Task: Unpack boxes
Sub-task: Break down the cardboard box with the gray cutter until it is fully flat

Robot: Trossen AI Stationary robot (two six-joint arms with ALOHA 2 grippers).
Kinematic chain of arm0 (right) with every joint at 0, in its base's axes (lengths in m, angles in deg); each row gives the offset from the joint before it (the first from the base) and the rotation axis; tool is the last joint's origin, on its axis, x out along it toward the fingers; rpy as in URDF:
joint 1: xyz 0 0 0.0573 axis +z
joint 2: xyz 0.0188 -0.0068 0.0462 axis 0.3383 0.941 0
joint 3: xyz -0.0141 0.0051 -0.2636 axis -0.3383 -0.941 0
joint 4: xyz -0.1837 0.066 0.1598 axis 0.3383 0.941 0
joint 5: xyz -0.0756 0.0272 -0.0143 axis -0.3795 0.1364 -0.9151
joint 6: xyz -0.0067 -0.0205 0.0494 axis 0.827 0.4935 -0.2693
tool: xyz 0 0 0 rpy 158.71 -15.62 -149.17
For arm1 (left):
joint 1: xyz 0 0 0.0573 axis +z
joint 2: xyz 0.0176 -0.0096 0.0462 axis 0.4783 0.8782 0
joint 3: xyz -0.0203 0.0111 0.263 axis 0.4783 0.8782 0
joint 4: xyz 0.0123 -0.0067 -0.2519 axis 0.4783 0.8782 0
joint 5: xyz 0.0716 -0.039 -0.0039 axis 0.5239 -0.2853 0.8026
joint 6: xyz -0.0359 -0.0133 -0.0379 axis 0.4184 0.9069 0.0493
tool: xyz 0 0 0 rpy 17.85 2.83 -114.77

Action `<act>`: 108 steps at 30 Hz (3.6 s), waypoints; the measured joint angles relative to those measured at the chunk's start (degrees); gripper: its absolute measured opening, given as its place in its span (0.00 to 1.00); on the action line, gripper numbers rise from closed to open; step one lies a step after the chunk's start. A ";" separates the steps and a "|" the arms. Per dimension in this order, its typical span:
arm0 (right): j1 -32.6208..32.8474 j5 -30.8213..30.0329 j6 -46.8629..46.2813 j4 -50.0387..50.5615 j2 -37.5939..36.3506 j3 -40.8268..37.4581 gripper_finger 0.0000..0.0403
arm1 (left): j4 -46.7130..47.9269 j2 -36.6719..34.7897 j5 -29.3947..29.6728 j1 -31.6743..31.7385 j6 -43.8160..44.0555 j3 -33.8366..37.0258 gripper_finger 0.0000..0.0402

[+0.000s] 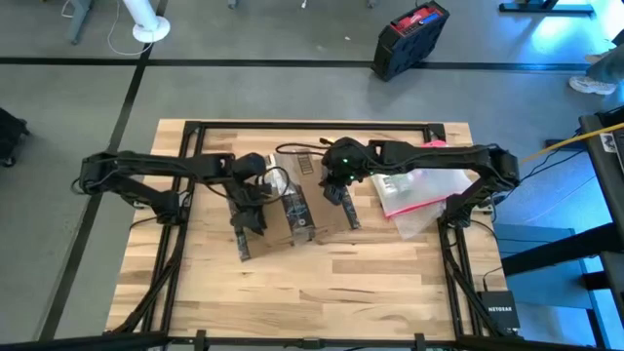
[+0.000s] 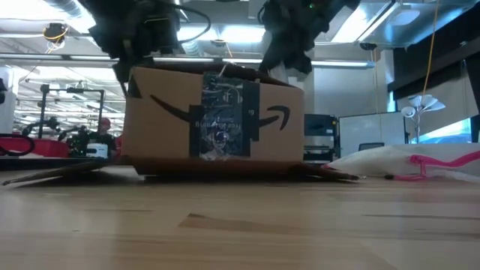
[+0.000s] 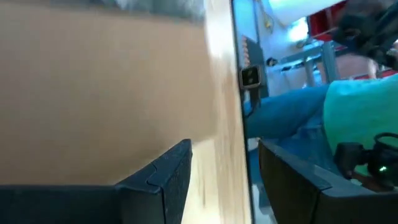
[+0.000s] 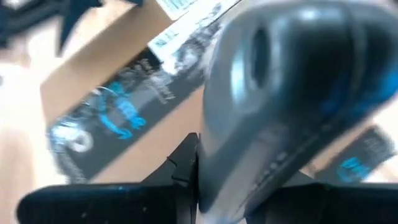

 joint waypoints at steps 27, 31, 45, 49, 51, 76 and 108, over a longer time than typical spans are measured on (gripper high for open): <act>18.21 -7.35 -13.23 -5.45 -0.34 0.00 0.18 | -1.14 -7.51 7.76 27.38 -10.66 -0.15 0.44; 19.23 -8.10 -14.78 -7.54 -0.32 0.00 0.18 | -1.18 -7.51 8.94 29.84 -16.58 -0.15 0.44; 20.55 -11.04 -17.29 0.40 2.96 0.04 0.18 | -0.12 3.08 -1.55 32.56 -20.85 -0.15 0.44; 20.52 -12.93 -17.34 6.07 2.90 -0.02 0.18 | 3.59 4.17 -5.54 31.52 -20.96 -0.15 0.44; 20.52 -13.13 -17.28 9.50 2.86 -0.04 0.18 | 6.86 3.63 -6.05 31.01 -22.02 -0.15 0.44; 3.05 -12.55 0.25 0.80 5.05 0.02 0.18 | 22.47 -4.36 -8.63 6.66 -10.08 -0.13 0.44; 25.52 -16.36 -18.72 11.43 -2.97 0.02 0.18 | 38.21 -7.85 10.68 9.24 -19.93 -10.22 0.44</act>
